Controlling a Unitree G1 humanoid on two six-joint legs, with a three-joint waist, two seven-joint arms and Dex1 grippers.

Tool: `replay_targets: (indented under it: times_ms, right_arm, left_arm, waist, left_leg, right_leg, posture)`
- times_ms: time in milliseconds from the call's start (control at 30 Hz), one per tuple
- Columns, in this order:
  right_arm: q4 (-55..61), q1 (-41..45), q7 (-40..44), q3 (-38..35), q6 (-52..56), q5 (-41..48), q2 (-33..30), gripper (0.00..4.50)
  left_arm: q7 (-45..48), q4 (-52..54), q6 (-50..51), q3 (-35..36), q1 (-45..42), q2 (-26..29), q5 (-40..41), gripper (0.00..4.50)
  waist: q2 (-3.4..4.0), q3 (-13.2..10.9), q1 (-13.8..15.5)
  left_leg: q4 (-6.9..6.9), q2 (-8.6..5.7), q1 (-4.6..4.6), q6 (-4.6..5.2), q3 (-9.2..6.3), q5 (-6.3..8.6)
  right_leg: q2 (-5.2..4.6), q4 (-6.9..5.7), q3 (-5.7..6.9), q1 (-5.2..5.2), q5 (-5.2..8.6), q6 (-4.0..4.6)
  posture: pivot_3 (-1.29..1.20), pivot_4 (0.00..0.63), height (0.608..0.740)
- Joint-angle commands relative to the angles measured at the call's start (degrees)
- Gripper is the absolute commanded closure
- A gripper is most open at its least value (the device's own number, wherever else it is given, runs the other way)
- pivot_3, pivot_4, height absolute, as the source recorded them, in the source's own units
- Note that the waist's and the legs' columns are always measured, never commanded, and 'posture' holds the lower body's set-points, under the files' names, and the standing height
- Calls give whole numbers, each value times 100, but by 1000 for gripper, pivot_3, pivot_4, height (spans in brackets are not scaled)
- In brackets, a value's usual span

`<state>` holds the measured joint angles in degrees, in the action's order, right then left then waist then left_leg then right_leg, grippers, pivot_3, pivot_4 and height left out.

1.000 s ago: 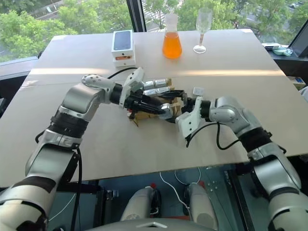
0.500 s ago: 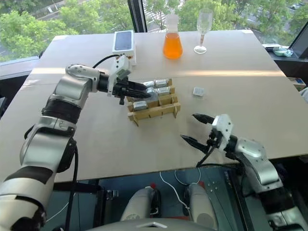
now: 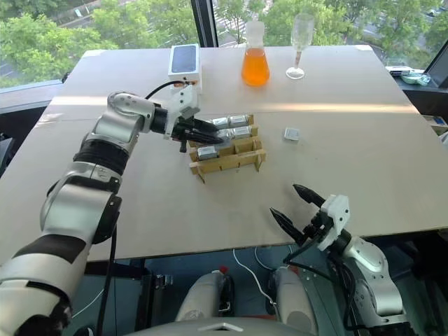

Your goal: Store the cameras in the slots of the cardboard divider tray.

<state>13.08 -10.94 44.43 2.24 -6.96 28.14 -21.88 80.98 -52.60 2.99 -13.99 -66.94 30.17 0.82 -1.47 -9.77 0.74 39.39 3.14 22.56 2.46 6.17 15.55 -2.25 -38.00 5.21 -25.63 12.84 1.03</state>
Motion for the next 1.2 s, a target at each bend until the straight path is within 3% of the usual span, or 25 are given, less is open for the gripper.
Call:
replay_targets:
  times_ms: [33, 900, 1133, 1200]
  right_arm:
    - [147, -39, 61, -65, -216, -129, 18, 0]
    - [4, 232, 177, -180, -250, -196, 129, 0]
    - [-48, 276, 215, -209, -283, -202, 141, 0]
    - [-52, 307, 180, -205, -264, -220, 158, 0]
  left_arm:
    - [-2, -104, -128, -115, 26, -25, -248, 3726]
    - [179, 449, 269, -150, 313, -81, -426, 3726]
    - [302, 715, 386, 83, 305, -26, -117, 452]
    - [494, 987, 529, 145, 359, 65, 18, 55]
  waist:
    - [-1, 2, 0]
    - [-3, 3, -8]
    - [-3, 3, -3]
    - [-3, 2, -3]
  left_leg:
    - [0, 0, 0, -1, -1, 0]
    - [2, 0, 2, -9, -2, -5]
    - [2, 0, 3, -9, -4, -5]
    - [3, 0, 3, -9, -4, -6]
  right_leg:
    - [0, -1, 1, 0, 0, 0]
    - [7, -2, 0, -1, -3, 6]
    - [6, -2, 2, -1, -3, 6]
    - [6, -3, 3, -1, -9, 16]
  posture:
    - [0, 150, 740]
    - [0, 150, 740]
    - [0, 150, 740]
    - [0, 150, 740]
